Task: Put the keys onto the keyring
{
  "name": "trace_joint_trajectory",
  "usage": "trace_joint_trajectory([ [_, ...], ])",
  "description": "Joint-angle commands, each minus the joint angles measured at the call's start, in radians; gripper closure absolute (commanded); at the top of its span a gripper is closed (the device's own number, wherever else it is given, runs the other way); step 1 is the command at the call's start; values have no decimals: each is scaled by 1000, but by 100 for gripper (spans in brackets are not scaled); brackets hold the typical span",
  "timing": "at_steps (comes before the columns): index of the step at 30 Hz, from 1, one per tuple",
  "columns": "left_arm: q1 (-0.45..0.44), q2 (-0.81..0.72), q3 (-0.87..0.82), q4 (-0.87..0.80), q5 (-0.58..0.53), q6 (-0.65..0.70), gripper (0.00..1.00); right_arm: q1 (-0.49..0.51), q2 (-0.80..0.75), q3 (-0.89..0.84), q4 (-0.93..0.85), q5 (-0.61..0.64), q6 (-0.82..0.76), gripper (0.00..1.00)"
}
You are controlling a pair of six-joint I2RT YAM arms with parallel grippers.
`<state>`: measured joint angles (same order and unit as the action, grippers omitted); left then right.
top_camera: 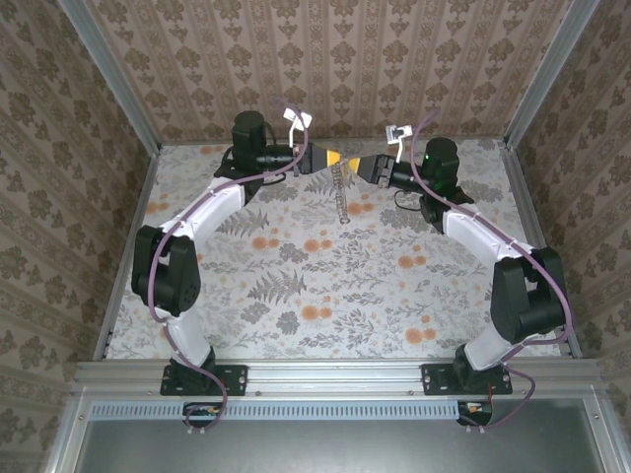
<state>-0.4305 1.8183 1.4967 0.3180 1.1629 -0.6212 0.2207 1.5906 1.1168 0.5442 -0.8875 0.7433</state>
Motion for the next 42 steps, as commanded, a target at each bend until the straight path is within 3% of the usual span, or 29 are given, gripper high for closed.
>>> trace_joint_trajectory([
  [1, 6, -9, -3, 58, 7, -17, 100, 0, -10, -4, 102, -34, 48, 68],
  [5, 6, -10, -6, 62, 6, -18, 100, 1, 5, 5, 132, -43, 74, 68],
  [16, 10, -2, -3, 77, -4, -36, 100, 16, 20, 2, 151, -61, 87, 82],
  [26, 10, -4, -5, 84, -8, -43, 100, 19, 20, -9, 142, -53, 78, 80],
  [38, 10, -15, -17, 96, -37, -56, 100, 26, 4, -23, 104, -36, 55, 100],
  [42, 10, -26, -32, 111, -56, -68, 100, 43, -6, -32, 77, -29, 32, 100],
])
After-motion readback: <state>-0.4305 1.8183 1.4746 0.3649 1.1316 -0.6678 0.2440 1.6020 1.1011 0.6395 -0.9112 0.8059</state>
